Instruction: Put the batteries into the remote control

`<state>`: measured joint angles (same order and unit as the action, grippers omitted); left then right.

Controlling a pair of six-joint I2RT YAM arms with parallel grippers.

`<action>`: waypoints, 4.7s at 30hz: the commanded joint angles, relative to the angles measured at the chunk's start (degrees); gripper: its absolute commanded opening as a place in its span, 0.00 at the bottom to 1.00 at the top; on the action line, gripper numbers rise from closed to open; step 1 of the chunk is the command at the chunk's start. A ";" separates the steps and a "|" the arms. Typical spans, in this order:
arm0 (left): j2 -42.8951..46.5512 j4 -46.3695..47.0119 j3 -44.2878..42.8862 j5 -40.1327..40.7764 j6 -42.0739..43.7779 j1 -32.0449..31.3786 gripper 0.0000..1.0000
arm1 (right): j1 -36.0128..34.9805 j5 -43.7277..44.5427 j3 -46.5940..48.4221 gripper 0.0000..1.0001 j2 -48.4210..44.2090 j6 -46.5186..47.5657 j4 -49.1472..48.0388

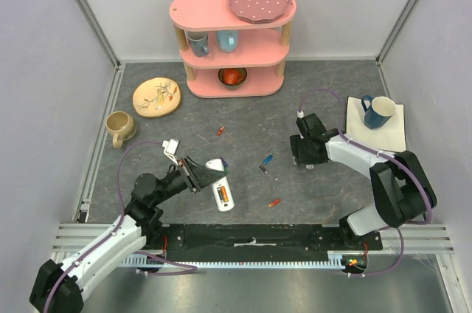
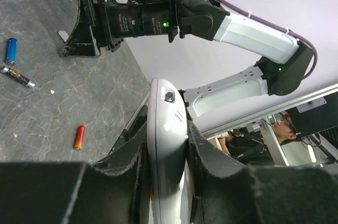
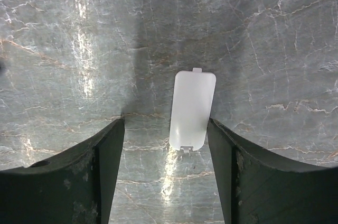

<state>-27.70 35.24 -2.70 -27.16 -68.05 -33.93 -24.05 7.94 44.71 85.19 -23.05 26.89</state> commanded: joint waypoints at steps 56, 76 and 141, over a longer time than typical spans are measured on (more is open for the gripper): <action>-5.96 8.52 4.98 -0.97 1.25 0.01 0.02 | -1.07 1.09 -2.45 0.55 4.11 -5.69 1.12; -4.02 8.96 5.95 -1.67 0.90 0.01 0.02 | -2.84 2.61 -1.46 0.54 4.81 -6.83 5.45; -28.11 21.46 -1.70 21.52 -1.47 -3.68 0.02 | -40.37 -6.89 38.08 0.00 -0.90 -15.27 26.01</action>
<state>-58.98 59.13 -3.51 -11.16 -69.60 -37.17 -63.00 0.45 78.74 82.56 -35.86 52.01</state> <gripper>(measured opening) 0.326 0.356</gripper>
